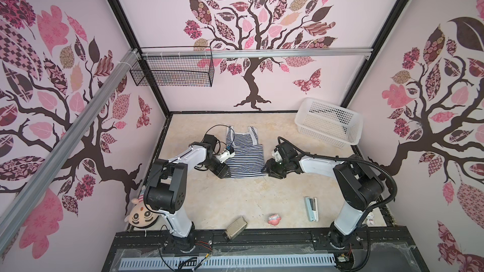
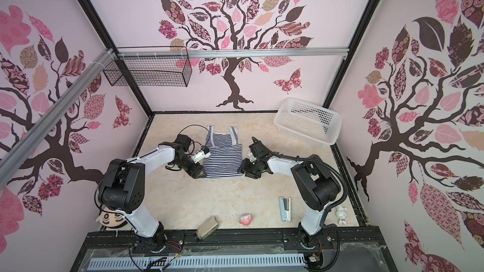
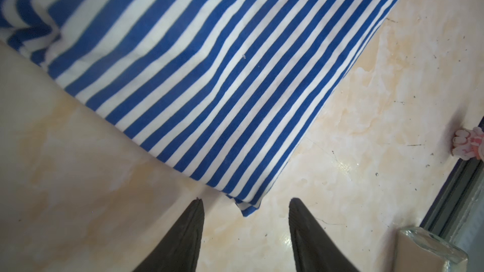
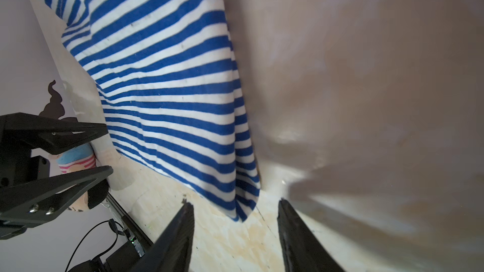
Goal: Fold and stack tank tops
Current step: Move the tank top to the center of the table.
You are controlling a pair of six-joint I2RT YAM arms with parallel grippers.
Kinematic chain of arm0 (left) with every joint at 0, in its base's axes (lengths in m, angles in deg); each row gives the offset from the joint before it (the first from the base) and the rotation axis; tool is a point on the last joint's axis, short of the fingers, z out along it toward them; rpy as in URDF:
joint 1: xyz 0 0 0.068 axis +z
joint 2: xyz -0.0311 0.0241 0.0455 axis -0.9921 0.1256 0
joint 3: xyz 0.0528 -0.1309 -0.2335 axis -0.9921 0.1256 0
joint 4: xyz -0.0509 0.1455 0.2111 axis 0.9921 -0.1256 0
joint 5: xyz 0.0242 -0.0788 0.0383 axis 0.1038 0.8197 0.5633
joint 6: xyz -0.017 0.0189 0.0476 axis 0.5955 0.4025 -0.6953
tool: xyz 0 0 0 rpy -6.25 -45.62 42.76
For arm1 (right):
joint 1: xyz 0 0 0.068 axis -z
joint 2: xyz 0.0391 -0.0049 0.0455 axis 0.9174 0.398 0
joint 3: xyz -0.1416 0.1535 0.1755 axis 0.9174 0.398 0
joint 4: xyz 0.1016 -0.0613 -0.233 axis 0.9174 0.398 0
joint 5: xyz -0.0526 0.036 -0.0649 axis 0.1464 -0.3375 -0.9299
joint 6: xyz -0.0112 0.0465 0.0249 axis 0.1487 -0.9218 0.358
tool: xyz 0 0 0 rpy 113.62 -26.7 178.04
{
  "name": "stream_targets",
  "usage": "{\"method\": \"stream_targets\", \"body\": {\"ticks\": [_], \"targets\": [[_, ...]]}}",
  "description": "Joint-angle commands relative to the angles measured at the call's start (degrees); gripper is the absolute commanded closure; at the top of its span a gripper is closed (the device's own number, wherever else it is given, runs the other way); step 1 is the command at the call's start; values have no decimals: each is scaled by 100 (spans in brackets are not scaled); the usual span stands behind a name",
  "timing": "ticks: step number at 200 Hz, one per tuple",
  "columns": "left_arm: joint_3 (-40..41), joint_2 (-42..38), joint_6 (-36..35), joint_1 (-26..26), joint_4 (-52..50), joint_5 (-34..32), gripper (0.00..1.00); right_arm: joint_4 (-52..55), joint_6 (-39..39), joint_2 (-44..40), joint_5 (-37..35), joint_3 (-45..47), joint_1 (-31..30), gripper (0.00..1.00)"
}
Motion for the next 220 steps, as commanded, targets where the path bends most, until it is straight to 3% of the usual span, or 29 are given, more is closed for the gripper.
{"method": "stream_targets", "body": {"ticks": [1,32,58,80,105,124,158,177,220], "targets": [[-132,165,-62,-40,-170,198,44,-86,-27,231,75,-234,-31,49],[-115,221,-145,-94,-259,222,50,-234,-62,333,142,-252,-31,67],[-84,184,-275,-110,-381,300,74,-302,-94,252,211,-144,-47,84],[5,23,-506,-111,-606,435,91,-374,-205,-59,295,113,-83,89],[244,-343,-886,-99,-893,529,99,-419,-385,-649,251,470,-204,89],[425,-517,-1108,-99,-1073,614,99,-398,-557,-989,258,735,-263,90],[486,-328,-1627,-158,-1709,591,88,-375,-685,-1421,236,1147,-357,89],[620,-308,-1611,-194,-1615,536,82,-444,-721,-1479,252,1332,-358,73],[695,-355,-1437,-303,-1408,457,64,-656,-766,-1373,336,1538,-356,60]]}}
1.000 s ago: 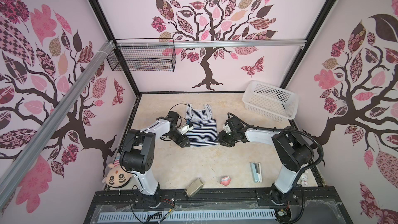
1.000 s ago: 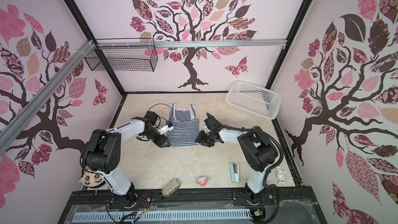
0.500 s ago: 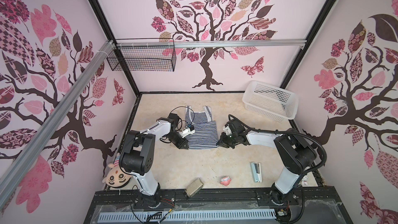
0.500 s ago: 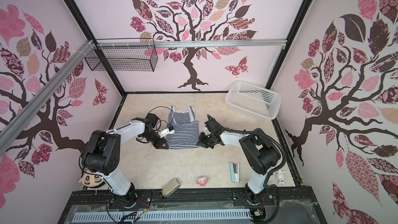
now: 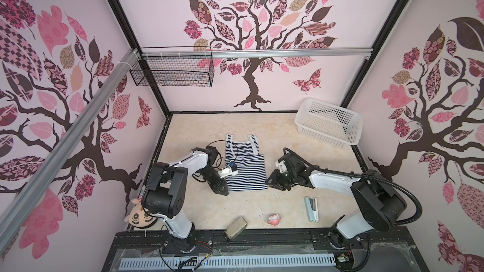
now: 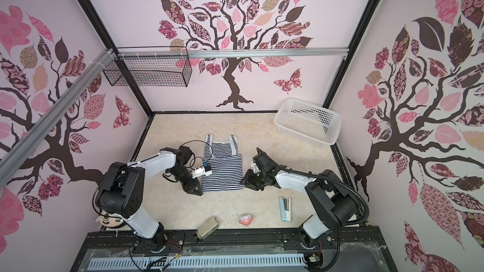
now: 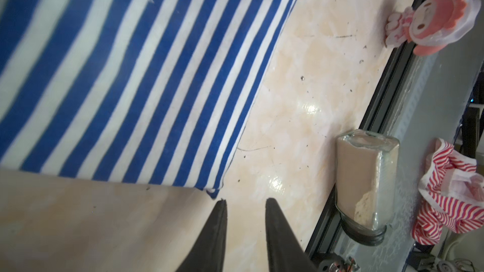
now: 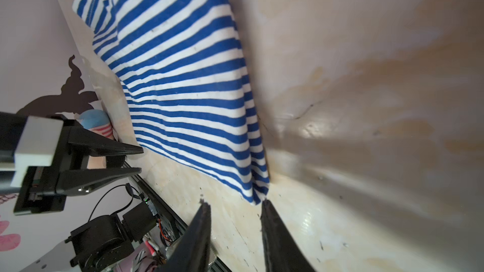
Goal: Fold and stack tank tops
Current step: Move the tank top to the center of the table, then fold the tank top at the center of the table.
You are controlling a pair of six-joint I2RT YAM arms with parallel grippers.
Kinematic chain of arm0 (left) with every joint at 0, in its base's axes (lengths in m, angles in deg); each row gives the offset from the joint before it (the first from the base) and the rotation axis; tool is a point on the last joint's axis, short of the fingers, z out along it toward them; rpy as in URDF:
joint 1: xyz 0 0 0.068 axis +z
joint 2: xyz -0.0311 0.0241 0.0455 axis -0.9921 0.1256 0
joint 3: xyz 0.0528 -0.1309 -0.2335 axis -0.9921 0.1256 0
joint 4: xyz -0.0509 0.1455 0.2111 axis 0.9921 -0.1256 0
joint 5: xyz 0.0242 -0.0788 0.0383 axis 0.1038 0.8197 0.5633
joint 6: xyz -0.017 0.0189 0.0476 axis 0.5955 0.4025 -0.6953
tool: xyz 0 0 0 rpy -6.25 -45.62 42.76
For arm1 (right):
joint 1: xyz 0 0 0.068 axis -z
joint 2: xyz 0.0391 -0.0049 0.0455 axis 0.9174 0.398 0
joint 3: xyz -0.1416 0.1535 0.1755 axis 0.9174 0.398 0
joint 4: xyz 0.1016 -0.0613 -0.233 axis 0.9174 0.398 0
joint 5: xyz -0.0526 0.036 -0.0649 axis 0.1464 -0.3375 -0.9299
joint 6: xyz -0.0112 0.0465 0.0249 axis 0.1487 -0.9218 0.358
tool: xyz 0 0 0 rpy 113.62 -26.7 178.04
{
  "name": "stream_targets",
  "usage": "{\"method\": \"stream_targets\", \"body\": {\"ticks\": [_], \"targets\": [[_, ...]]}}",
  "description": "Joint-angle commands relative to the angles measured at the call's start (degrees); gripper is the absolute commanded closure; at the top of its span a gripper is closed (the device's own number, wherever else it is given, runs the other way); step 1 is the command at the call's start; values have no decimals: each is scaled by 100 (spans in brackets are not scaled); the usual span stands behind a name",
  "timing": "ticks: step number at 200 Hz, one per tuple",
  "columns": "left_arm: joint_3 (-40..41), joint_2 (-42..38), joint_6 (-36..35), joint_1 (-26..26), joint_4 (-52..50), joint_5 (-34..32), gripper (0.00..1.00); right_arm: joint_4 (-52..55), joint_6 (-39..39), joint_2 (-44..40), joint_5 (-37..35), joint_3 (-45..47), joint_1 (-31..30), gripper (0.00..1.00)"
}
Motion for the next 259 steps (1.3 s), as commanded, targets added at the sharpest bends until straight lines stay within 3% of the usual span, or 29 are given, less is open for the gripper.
{"method": "stream_targets", "body": {"ticks": [1,76,115,153,190,220,259], "targets": [[60,-23,2,-43,81,6,63,-149,-39,-9,54,37,-22,60],[255,-275,488,-22,712,-173,55,-230,-103,20,58,145,-88,53],[275,-290,626,-13,852,-16,42,-332,-149,185,21,145,-256,52],[273,-119,878,-174,1115,-151,42,-571,-262,406,8,171,-356,52],[288,40,961,-250,1227,-165,46,-663,-268,557,-12,167,-356,53],[343,98,897,-317,1173,-198,57,-743,-311,614,24,146,-369,55],[447,37,859,-317,1195,-298,71,-684,-293,575,5,127,-382,71]]}}
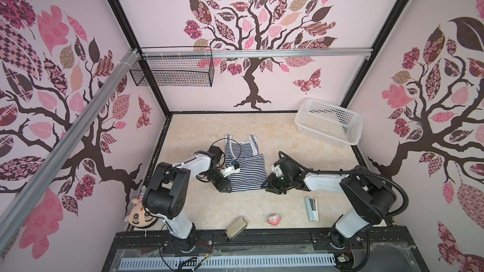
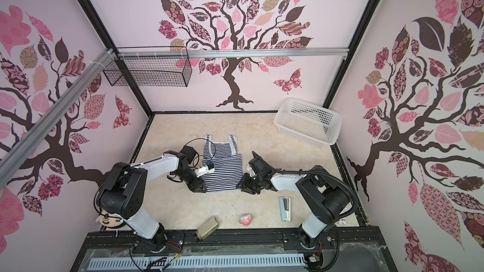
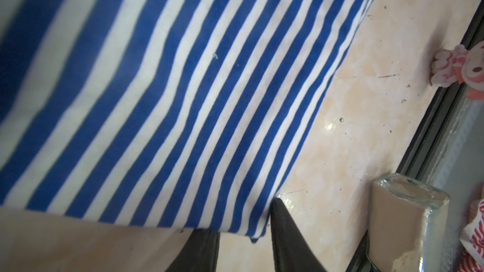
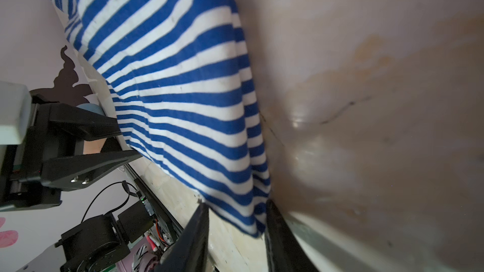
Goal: Fold and stack tank tops
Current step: Fold the tank top at the center of the table.
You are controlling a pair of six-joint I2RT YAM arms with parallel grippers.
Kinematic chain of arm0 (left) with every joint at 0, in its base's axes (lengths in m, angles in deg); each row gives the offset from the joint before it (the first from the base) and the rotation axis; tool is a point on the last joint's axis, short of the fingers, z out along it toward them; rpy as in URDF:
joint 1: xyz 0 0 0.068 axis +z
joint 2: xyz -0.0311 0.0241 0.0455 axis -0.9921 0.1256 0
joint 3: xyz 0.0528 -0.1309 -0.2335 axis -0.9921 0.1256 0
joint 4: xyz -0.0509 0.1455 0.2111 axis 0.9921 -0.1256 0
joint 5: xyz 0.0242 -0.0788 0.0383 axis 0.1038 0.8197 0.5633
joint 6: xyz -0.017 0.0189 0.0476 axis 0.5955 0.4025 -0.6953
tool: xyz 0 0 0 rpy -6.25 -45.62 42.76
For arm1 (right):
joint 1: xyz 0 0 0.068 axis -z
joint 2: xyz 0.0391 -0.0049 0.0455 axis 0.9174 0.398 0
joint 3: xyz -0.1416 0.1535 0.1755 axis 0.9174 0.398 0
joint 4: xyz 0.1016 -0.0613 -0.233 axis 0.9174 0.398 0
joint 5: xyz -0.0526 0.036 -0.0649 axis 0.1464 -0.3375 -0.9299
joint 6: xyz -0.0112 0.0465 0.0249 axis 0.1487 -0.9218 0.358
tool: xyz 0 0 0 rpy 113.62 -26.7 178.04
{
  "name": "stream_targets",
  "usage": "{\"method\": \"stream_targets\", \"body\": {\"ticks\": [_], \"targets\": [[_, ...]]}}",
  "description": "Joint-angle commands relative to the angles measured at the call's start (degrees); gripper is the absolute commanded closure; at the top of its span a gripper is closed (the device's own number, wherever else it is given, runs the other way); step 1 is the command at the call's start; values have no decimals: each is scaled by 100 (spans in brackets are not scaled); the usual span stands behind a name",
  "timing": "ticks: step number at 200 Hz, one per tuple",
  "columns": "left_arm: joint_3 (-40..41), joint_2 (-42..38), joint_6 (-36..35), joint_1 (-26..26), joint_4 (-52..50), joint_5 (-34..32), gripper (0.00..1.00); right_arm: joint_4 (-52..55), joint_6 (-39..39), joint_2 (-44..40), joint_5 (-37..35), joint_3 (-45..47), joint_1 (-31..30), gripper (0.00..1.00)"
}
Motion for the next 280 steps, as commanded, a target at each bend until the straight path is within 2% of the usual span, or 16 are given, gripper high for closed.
{"method": "stream_targets", "body": {"ticks": [1,29,53,118,154,226,280], "targets": [[158,35,-59,-41,-33,-66,72,91,8,75,-36,-30,-41,71],[132,-46,-87,-43,-115,-39,90,156,26,-52,-54,20,-41,84],[117,-216,-136,-41,-251,65,100,233,50,-255,-84,67,-41,88],[-50,-657,-272,-41,-837,213,100,583,60,-893,-36,71,-126,97],[-139,-1077,-392,-50,-1397,317,100,1204,60,-1460,-206,-78,-413,97],[-457,-2293,-657,-83,-2520,558,100,2069,-247,-2930,-222,-219,-560,96],[-1039,-2616,-640,-85,-2899,686,100,2591,-163,-3114,-221,-867,-560,96]]}}
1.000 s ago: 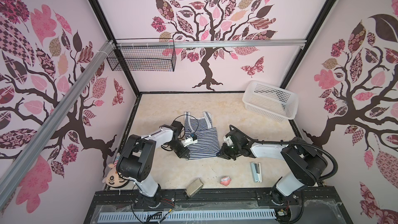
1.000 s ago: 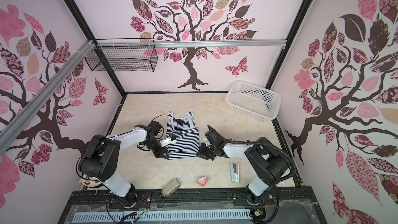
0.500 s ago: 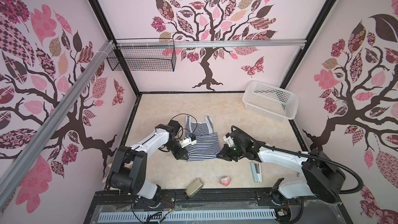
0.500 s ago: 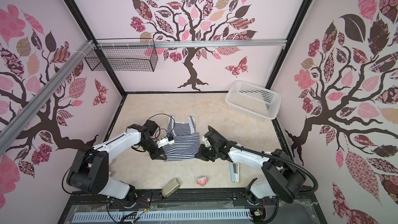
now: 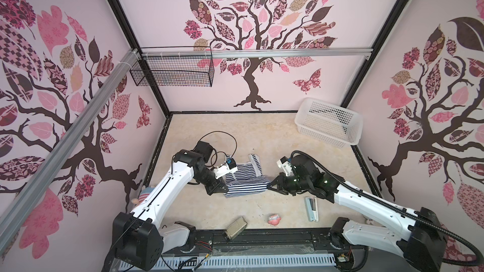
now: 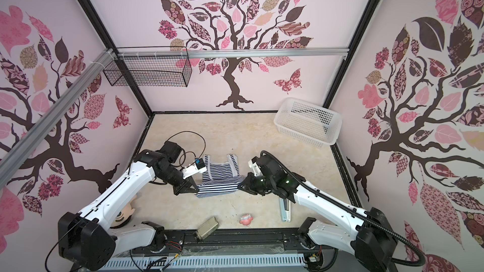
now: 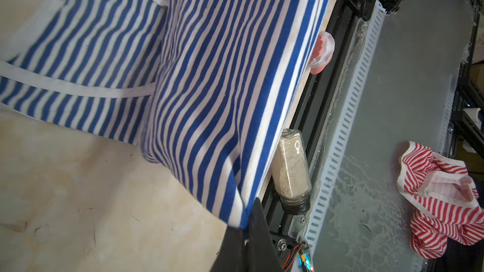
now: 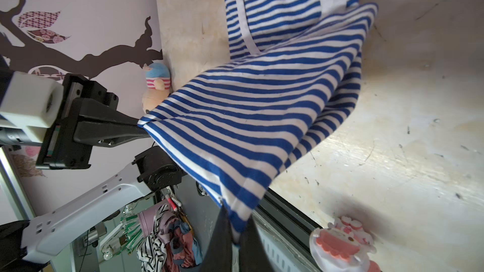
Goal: Fold and stack tank tops
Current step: Fold the tank top at the center of the table.
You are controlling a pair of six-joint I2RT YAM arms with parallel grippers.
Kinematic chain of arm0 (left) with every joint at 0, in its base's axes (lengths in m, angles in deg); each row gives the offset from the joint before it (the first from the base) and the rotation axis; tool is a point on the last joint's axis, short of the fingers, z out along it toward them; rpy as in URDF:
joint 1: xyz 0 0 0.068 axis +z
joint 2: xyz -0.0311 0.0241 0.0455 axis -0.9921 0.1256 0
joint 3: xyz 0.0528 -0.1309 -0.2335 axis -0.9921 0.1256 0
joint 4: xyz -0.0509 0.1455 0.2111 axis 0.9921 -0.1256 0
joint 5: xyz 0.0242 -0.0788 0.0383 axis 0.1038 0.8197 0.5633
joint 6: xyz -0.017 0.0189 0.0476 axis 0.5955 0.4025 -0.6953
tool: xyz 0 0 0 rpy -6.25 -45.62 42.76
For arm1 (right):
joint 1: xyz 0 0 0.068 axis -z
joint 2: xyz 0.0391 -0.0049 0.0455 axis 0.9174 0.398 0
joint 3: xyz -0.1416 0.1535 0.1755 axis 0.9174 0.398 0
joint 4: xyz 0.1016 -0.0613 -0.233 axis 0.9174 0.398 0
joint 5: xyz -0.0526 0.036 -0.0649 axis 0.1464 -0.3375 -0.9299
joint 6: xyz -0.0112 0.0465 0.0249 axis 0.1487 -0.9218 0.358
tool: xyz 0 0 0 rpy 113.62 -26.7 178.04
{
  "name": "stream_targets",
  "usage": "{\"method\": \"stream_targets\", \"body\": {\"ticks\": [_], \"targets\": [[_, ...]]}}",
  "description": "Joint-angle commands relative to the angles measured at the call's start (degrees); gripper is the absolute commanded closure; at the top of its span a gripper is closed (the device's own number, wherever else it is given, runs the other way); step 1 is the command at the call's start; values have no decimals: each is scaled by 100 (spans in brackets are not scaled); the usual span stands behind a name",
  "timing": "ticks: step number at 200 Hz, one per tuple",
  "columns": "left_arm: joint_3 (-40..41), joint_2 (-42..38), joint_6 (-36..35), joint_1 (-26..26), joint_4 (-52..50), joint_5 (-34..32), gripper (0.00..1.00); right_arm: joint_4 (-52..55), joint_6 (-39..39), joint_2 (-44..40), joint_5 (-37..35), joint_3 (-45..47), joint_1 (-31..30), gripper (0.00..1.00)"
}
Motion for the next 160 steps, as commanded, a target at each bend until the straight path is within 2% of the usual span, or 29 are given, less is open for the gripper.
{"method": "stream_targets", "body": {"ticks": [1,78,135,160], "targets": [[-265,-67,-86,-13,-283,127,100,459,9,-56,-55,-466,-29,96],[-553,342,54,77,163,95,100,539,387,953,-66,-1314,-11,97],[-1098,1253,-438,734,-232,625,100,394,501,1483,174,-1784,413,97],[-1136,1589,-551,770,-243,571,100,350,560,1711,303,-1994,507,97]]}}
